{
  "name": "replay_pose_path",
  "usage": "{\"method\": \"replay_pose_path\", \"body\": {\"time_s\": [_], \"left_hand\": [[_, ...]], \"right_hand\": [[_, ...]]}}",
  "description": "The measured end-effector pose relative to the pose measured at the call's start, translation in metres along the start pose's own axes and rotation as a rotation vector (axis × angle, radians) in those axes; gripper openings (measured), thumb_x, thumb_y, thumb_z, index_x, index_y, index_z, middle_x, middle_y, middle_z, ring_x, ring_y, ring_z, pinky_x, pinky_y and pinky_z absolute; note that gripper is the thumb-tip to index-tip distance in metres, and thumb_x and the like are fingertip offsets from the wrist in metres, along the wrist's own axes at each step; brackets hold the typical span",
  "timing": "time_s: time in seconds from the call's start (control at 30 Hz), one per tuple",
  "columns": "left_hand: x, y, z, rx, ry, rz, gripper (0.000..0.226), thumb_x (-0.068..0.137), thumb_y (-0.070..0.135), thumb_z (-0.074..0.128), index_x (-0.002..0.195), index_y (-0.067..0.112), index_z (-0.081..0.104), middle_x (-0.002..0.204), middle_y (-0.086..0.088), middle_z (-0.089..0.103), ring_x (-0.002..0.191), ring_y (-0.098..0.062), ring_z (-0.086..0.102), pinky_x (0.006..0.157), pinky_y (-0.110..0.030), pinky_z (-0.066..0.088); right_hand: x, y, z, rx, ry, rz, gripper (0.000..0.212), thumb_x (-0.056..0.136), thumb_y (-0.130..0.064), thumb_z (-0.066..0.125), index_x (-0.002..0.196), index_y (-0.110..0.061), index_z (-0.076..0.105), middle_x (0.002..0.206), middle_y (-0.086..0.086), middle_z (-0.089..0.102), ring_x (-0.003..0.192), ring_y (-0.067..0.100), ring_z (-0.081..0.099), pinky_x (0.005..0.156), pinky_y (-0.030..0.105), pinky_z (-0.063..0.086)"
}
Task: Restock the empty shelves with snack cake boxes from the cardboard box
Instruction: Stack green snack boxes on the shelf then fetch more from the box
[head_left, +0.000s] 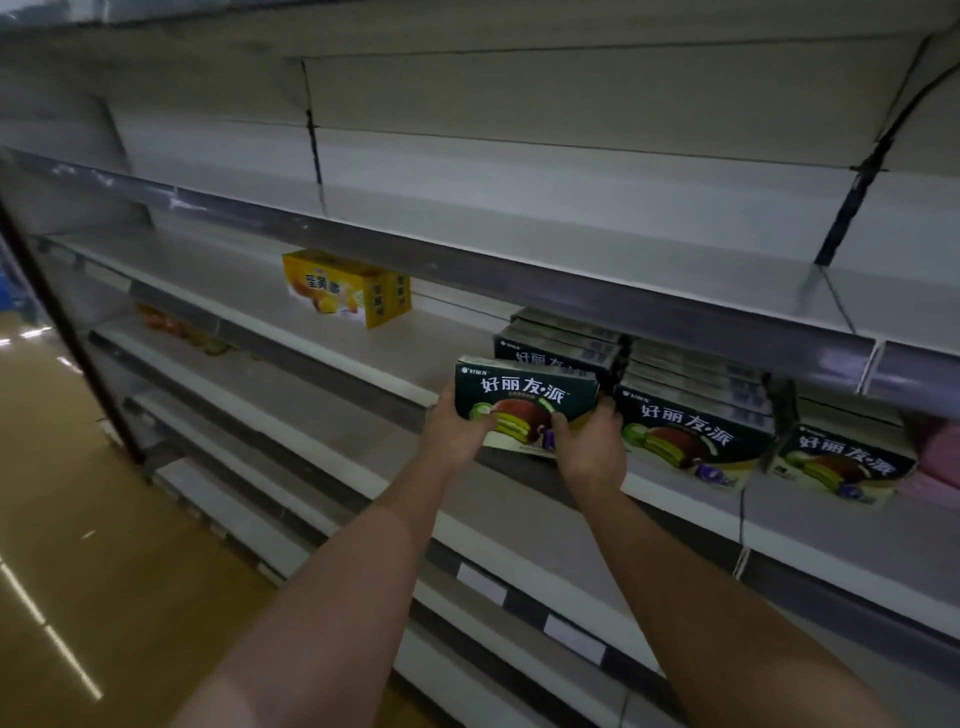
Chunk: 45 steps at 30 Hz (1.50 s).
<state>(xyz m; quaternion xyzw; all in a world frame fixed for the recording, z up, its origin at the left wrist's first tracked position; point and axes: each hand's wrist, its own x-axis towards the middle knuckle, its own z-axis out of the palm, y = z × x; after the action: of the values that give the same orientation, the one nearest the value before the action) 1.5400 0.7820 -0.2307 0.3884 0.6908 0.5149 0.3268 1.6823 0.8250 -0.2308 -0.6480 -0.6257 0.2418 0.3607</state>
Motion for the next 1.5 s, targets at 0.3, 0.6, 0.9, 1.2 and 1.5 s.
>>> {"method": "replay_pose_path", "body": {"time_s": [0.3,0.6,0.9,1.2,1.5], "left_hand": [[0.058,0.008,0.008,-0.016,-0.148,0.136,0.064,0.078,0.013,0.068,0.134,0.030,0.042,0.116,0.001,0.062,0.109,-0.025,0.057,0.099,-0.041,0.045],[0.096,-0.012,0.002,0.078,-0.404,0.150,0.072,0.081,0.017,0.069,0.141,0.032,0.033,0.116,0.003,0.057,0.104,-0.019,0.053,0.088,-0.032,0.043],[0.111,-0.013,0.002,-0.001,-0.427,0.126,0.083,0.082,0.013,0.068,0.148,0.033,0.023,0.134,-0.006,0.050,0.109,-0.021,0.051,0.091,-0.031,0.041],[0.104,-0.012,0.010,-0.006,-0.417,0.114,0.088,0.081,0.013,0.070,0.149,0.034,0.017,0.133,-0.007,0.049,0.118,-0.026,0.051,0.096,-0.037,0.042],[0.097,-0.008,0.004,-0.005,-0.406,0.061,0.097,0.084,0.018,0.069,0.153,0.025,0.000,0.152,-0.012,0.030,0.135,-0.030,0.037,0.112,-0.044,0.032]], "right_hand": [[0.021,-0.015,0.013,-0.108,0.179,0.098,0.059,0.093,-0.034,0.057,0.142,-0.011,0.034,0.140,0.018,0.041,0.120,0.036,0.049,0.085,0.039,0.047],[0.005,-0.031,0.040,-0.023,0.353,0.281,0.048,0.092,-0.020,0.059,0.134,-0.005,0.040,0.136,0.018,0.041,0.114,0.037,0.053,0.091,0.043,0.046],[0.012,-0.040,0.051,0.235,0.373,0.376,0.046,0.086,-0.010,0.061,0.130,-0.008,0.048,0.127,0.015,0.054,0.111,0.032,0.057,0.094,0.039,0.046],[0.014,-0.042,0.059,0.342,0.381,0.376,0.050,0.086,-0.006,0.060,0.131,-0.004,0.038,0.121,0.014,0.060,0.113,0.031,0.057,0.095,0.037,0.044],[0.009,-0.043,0.051,0.172,0.229,0.327,0.039,0.092,-0.020,0.055,0.129,-0.008,0.049,0.120,0.014,0.060,0.109,0.031,0.058,0.090,0.034,0.046]]}}
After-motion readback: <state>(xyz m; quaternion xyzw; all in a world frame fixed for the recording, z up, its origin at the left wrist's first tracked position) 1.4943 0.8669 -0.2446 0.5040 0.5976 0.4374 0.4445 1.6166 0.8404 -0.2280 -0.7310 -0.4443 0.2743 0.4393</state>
